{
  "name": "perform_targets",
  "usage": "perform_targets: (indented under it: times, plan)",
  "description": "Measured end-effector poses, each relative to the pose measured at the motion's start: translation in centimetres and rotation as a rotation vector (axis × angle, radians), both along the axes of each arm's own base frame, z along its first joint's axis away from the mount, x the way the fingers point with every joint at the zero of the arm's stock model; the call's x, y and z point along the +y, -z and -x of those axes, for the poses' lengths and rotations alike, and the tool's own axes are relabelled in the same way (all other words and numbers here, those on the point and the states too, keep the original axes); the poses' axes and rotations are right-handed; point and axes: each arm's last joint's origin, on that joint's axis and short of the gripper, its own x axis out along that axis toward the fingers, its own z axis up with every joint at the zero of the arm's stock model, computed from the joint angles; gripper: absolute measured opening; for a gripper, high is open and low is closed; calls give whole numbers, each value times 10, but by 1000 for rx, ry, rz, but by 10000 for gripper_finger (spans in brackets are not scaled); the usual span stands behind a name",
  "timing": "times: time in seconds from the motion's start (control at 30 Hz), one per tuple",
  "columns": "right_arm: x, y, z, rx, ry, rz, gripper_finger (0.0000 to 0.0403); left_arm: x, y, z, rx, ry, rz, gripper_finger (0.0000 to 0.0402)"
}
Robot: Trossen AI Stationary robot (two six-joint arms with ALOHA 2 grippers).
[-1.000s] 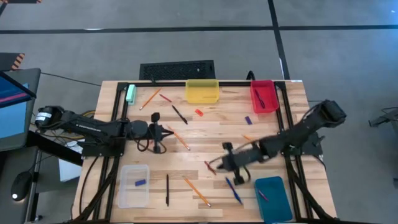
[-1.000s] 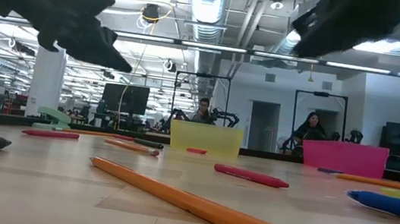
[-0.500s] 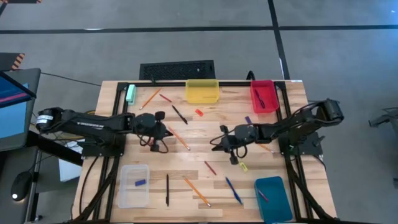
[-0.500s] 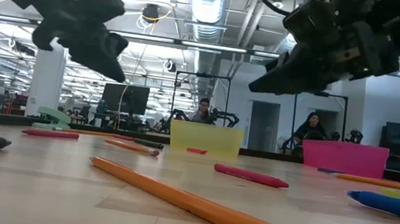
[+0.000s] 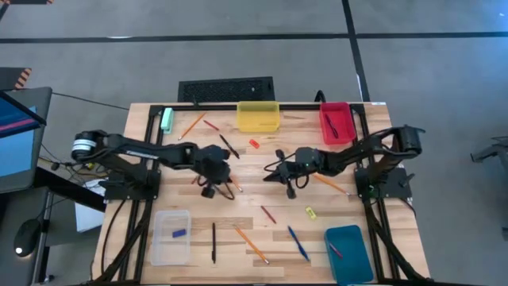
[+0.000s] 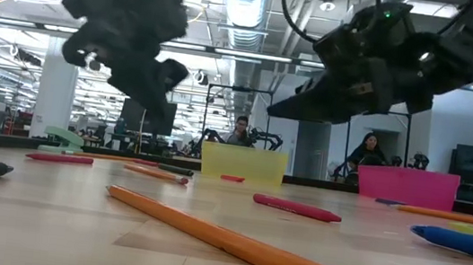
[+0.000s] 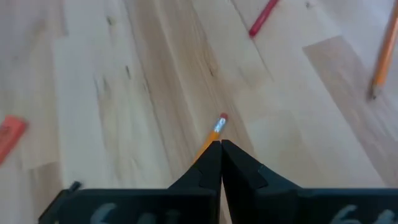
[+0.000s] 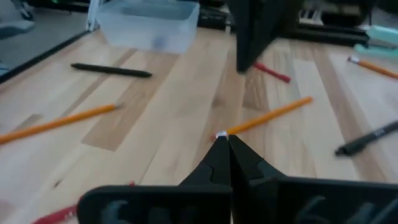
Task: Sort crayons/erasers/pens/pencils in bins
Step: Put the orange pencil into the yellow bin
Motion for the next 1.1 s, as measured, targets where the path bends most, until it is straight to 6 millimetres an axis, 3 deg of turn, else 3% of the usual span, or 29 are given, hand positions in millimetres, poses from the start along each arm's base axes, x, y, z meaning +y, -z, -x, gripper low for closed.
perform_targets:
  times: [0.37, 0.63, 0.87, 1.1]
  plan:
    - [1, 15, -6, 11, -6, -1, 3, 3, 20, -33, 111, 47, -11, 102]
    - [4, 15, -6, 11, -18, 1, 3, 7, 42, -38, 173, 45, -69, 152]
    - [2, 15, -6, 15, -8, 1, 5, 14, 58, -40, 225, 61, -79, 145]
    - [2, 15, -5, 16, -8, 1, 4, 16, 61, -38, 241, 101, -39, 76]
